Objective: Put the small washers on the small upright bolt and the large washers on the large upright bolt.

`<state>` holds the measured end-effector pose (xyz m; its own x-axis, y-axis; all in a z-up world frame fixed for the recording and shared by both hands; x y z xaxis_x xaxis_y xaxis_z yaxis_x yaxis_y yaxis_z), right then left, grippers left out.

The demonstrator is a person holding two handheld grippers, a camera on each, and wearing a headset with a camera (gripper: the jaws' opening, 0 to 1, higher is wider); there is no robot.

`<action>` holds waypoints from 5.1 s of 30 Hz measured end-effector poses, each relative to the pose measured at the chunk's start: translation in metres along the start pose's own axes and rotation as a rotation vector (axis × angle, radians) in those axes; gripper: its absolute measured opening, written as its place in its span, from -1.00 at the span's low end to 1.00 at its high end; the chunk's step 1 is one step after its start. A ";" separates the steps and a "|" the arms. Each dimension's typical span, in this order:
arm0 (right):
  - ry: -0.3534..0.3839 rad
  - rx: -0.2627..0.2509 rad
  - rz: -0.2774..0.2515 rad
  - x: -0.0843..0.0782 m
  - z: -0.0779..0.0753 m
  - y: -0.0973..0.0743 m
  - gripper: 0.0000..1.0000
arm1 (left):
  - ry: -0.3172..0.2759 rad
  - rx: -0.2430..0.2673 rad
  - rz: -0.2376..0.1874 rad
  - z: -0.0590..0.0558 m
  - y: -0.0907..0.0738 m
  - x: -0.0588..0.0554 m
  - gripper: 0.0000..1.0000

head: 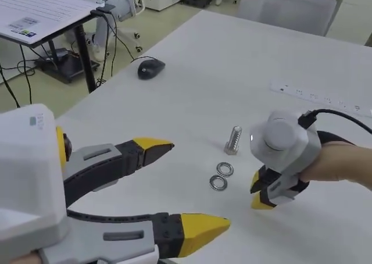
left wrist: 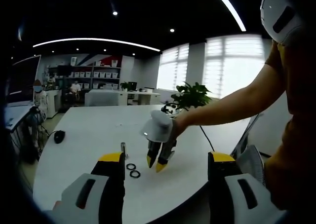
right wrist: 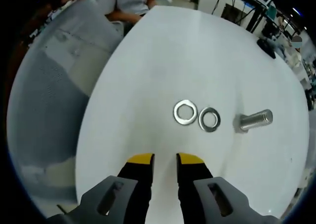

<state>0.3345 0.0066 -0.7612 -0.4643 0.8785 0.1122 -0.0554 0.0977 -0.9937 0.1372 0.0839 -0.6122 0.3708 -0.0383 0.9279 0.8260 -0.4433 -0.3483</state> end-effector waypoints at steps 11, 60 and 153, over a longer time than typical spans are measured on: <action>0.023 -0.006 -0.028 0.017 -0.014 0.009 -0.51 | -0.016 0.033 -0.005 0.007 -0.007 -0.004 0.35; -0.109 -0.007 0.025 0.061 -0.023 0.013 -0.55 | -0.015 0.048 -0.025 0.008 -0.010 -0.001 0.35; -0.019 -0.077 0.111 0.030 -0.120 -0.005 -0.55 | -0.025 0.026 -0.012 0.023 0.007 0.003 0.35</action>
<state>0.4272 0.0890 -0.7532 -0.4805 0.8770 0.0006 0.0650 0.0363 -0.9972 0.1542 0.1014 -0.6149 0.3711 -0.0111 0.9285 0.8410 -0.4199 -0.3411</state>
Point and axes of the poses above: the centre of the closed fingertips' face, and the gripper's own axes: y roughly forward along the fingers, z roughly to its left, x roughly out of its top, the point moved 6 cm from there along -y, roughly backward along the fingers, and after that the axes turned 10 degrees about z, right-handed, at the moved point
